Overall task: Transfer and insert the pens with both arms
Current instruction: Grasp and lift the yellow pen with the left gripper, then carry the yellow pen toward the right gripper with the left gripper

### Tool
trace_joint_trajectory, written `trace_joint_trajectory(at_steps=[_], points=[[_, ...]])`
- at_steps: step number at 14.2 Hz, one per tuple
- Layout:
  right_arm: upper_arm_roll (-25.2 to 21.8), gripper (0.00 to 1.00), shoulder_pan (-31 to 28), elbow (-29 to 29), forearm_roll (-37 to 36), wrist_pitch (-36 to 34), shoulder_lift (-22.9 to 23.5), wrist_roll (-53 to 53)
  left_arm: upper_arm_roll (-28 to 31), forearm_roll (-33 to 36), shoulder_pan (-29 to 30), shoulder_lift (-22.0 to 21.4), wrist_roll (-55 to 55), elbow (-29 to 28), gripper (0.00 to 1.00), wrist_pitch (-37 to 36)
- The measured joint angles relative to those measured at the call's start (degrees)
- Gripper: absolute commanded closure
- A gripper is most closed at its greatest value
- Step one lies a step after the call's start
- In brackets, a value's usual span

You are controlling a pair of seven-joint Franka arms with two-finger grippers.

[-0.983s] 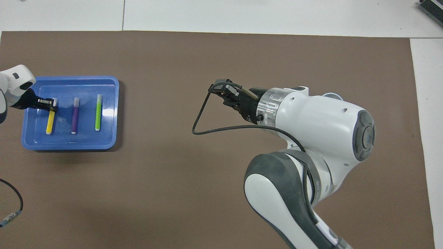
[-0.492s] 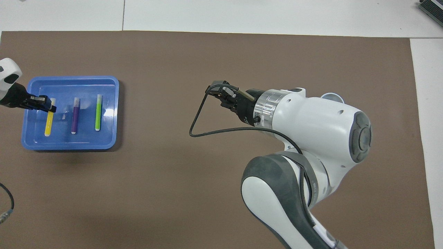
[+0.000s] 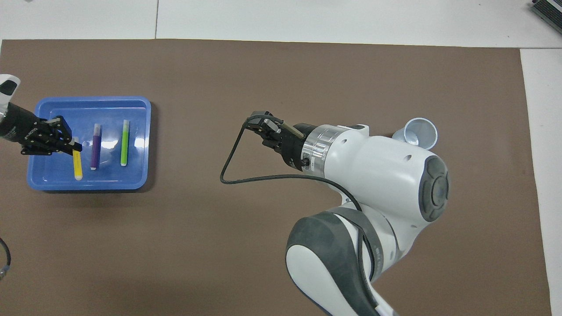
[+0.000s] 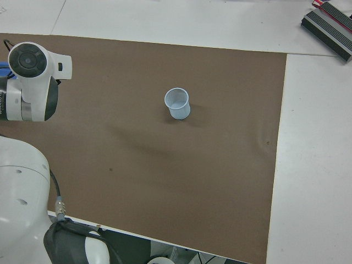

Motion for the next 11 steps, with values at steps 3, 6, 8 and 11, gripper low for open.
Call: trace_joint_trajectory(at_steps=[3, 6, 8, 11], points=[[0.0, 0.38, 2.7, 0.0, 0.0, 3.1, 1.0, 4.0, -1.2, -3.7, -0.1, -0.6, -10.9, -0.2, 1.0, -2.1], [0.0, 0.38, 4.0, 0.0, 0.0, 3.5, 2.0, 4.8, -2.8, -7.2, -0.7, -1.0, -21.9, -0.2, 1.0, -3.7], [0.1, 0.38, 4.6, 0.0, 0.0, 3.5, 2.4, 4.8, -3.0, -10.3, -2.4, -1.3, -30.3, -0.2, 1.0, -3.9], [0.1, 0.46, 5.6, 0.0, 0.0, 3.5, 3.2, 4.8, -3.2, -12.7, -5.2, -1.6, -37.9, -0.3, 1.0, -3.9]])
